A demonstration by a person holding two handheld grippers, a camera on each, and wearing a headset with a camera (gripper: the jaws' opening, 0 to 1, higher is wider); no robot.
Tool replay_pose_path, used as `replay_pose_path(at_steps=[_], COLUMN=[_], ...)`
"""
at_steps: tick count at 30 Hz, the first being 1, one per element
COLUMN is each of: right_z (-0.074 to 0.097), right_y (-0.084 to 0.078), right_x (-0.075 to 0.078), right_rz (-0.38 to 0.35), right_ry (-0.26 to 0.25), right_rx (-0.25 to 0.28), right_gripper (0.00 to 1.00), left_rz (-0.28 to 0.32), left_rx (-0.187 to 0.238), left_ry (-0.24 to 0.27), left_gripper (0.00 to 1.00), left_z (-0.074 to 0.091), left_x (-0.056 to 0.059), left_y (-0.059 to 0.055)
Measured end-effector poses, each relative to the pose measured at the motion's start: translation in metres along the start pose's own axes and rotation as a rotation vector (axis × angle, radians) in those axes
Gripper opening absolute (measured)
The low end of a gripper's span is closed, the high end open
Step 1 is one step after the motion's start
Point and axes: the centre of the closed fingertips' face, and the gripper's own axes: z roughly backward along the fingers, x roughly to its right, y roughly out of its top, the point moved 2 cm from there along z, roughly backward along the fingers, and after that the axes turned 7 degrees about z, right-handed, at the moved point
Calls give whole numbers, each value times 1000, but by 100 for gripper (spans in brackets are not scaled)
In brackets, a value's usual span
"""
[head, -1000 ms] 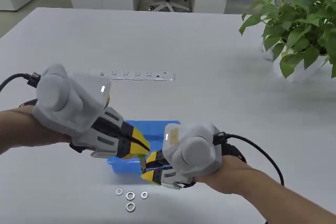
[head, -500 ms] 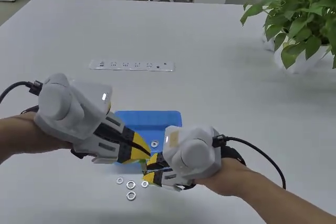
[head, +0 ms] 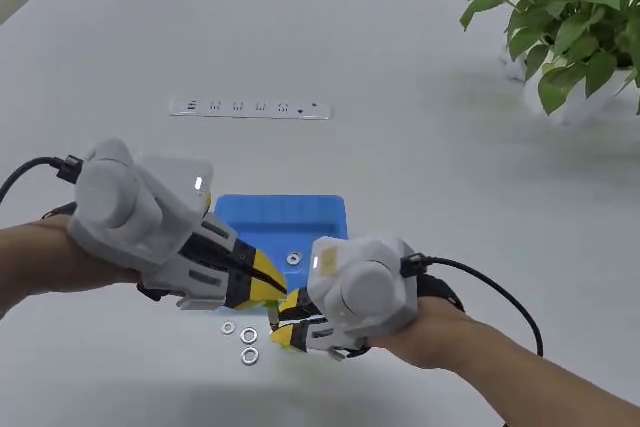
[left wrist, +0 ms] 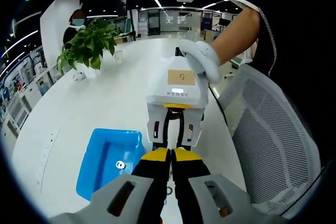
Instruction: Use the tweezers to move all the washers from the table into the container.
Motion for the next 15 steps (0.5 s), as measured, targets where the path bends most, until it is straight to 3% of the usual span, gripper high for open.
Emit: replay_pose_path(at_steps=[15], right_z=[-6], right_y=[-4], right_x=[-2], right_rz=[-18], right_ry=[17], right_rx=[-3], right_gripper=[13], left_rz=[30], left_rx=[3], left_ry=[3], left_gripper=[5], left_z=[-3], left_x=[-1], left_y=[-8])
